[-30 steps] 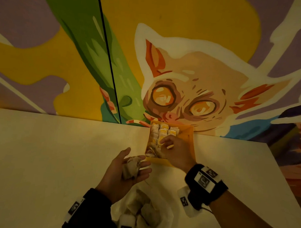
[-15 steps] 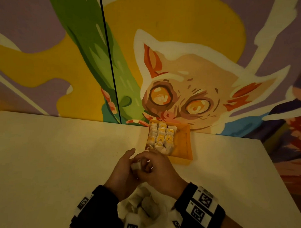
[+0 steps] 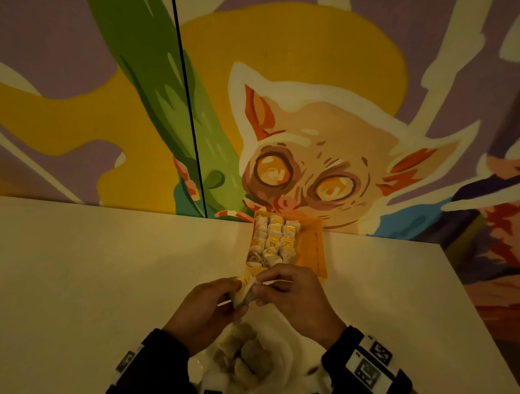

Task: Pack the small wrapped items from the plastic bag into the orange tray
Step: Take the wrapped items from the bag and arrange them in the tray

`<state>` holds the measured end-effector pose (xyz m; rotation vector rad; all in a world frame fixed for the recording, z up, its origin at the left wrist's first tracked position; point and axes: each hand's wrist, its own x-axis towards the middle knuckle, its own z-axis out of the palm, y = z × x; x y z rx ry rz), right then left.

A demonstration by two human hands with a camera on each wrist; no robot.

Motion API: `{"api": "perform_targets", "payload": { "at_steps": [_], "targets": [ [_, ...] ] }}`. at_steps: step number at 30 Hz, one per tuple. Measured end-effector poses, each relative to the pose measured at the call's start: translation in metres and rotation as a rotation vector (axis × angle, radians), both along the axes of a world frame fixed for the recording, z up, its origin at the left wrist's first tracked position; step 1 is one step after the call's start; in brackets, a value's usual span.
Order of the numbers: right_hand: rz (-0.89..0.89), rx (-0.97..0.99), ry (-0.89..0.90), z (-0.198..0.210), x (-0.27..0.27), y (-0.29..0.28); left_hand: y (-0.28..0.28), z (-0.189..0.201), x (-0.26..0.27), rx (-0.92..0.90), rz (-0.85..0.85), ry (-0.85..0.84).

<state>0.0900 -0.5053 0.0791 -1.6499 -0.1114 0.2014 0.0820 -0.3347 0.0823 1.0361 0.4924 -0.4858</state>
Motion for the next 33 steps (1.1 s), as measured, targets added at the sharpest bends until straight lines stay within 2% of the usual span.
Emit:
{"api": "perform_targets", "payload": {
  "at_steps": [8,16,19,22,24,27,30,33],
  "targets": [
    [-0.119,0.178,0.014,-0.002,-0.005,-0.011,0.002,-0.007,0.000,0.029,0.118,0.057],
    [-0.090,0.045,-0.073,-0.003,-0.011,-0.003,-0.008,0.004,-0.003,0.161,-0.102,-0.159],
    [-0.037,0.037,-0.040,0.000,-0.012,-0.003,-0.006,0.000,-0.002,0.286,-0.125,-0.226],
    [-0.057,0.067,0.035,0.003,-0.009,-0.003,-0.003,-0.003,0.000,0.363,-0.145,-0.297],
    [-0.068,0.016,0.084,0.004,-0.005,-0.004,-0.005,-0.003,0.000,0.426,-0.173,-0.352],
    [0.029,-0.098,0.041,0.002,0.002,-0.007,-0.007,-0.004,0.000,0.478,-0.206,-0.396],
    [0.039,-0.178,0.031,-0.004,0.012,-0.016,-0.003,-0.012,0.001,0.477,-0.157,-0.330],
    [-0.043,-0.304,0.027,-0.015,0.032,-0.034,0.006,-0.019,0.002,0.451,-0.107,-0.271]
  ]
}}
